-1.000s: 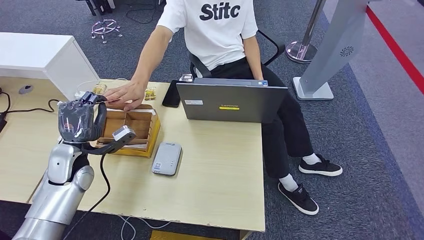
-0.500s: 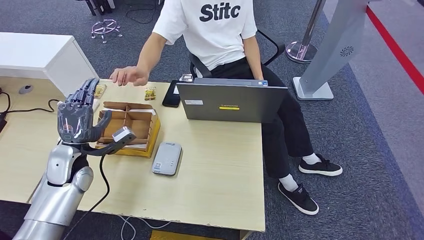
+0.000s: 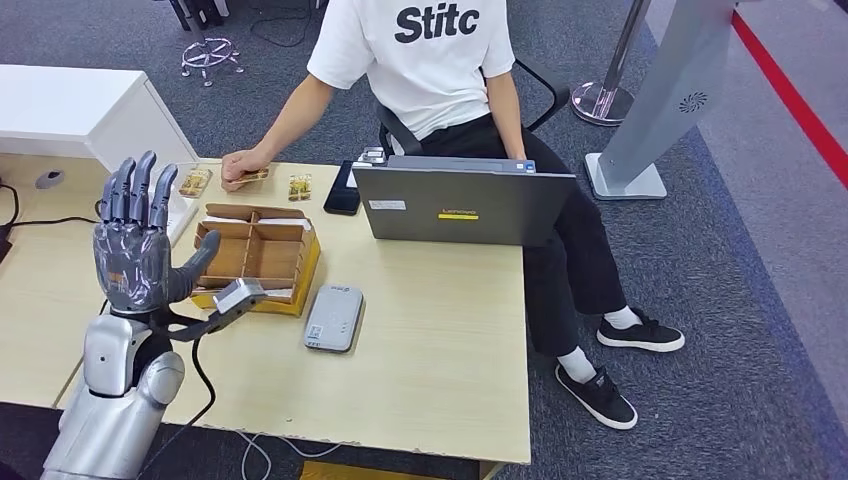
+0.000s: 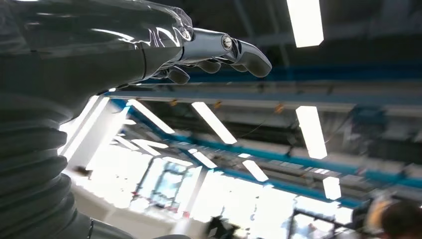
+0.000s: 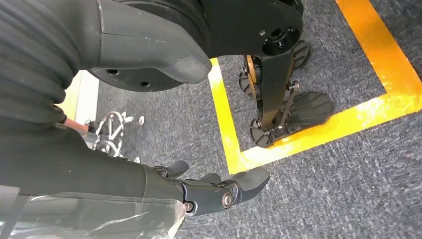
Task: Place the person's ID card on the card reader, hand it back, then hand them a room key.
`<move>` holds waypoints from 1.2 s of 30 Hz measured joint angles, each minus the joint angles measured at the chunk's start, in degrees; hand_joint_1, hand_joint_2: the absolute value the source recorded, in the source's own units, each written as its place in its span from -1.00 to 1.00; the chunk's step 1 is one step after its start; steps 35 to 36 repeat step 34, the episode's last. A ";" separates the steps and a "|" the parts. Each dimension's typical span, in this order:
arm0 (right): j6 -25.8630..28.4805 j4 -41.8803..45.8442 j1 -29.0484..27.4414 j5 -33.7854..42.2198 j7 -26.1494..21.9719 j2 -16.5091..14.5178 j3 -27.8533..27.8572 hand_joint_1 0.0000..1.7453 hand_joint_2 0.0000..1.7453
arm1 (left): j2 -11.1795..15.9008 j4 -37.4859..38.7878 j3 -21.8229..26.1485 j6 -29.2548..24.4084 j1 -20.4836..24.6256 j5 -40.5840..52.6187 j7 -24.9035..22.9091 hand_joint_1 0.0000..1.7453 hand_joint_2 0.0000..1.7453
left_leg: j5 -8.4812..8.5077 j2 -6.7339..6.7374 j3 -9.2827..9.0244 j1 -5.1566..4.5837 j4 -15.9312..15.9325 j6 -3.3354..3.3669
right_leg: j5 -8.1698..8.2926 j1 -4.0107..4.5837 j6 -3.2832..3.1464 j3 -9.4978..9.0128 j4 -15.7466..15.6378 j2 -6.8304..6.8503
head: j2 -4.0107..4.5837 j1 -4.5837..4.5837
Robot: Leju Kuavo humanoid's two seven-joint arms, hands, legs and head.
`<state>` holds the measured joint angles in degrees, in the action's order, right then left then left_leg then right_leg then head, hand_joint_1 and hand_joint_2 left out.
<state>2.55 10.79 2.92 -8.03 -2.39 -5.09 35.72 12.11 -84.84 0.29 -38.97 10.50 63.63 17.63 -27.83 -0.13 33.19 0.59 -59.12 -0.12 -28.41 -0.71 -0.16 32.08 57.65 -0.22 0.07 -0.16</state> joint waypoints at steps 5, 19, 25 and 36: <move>3.41 -0.03 -0.31 0.73 2.37 -0.47 1.06 -1.00 1.00 | -14.23 -21.26 9.19 -0.34 -13.47 -20.97 21.78 -1.00 1.00 | -0.33 0.37 -0.03 -0.06 0.00 0.18 | -0.09 -0.02 0.11 -0.01 -0.08 -0.32 | 0.00 0.30; 9.06 -0.12 -1.34 -5.57 8.10 -2.32 -0.46 -1.00 1.00 | -28.10 -4.22 46.86 21.66 -21.23 -60.18 22.26 -1.00 1.00 | -0.34 0.25 -0.21 0.03 0.08 0.05 | -0.24 0.01 0.09 -0.15 -0.05 -0.18 | 0.00 0.11; 7.52 -0.16 -1.33 -8.44 7.82 -2.85 -2.62 -1.00 1.00 | -24.24 28.11 61.26 27.15 -14.49 -59.60 20.79 -1.00 1.00 | -0.33 0.21 -0.25 0.03 0.06 0.04 | -0.24 0.02 0.10 -0.22 -0.05 -0.16 | 0.00 0.02; 6.86 -0.16 -1.31 -8.89 7.74 -2.85 -3.80 0.78 1.00 | -20.62 47.80 68.18 28.51 -11.05 -60.15 19.47 1.00 1.00 | -0.36 0.16 -0.21 0.00 0.03 0.09 | -0.24 0.01 0.12 -0.23 -0.10 -0.09 | 0.00 0.11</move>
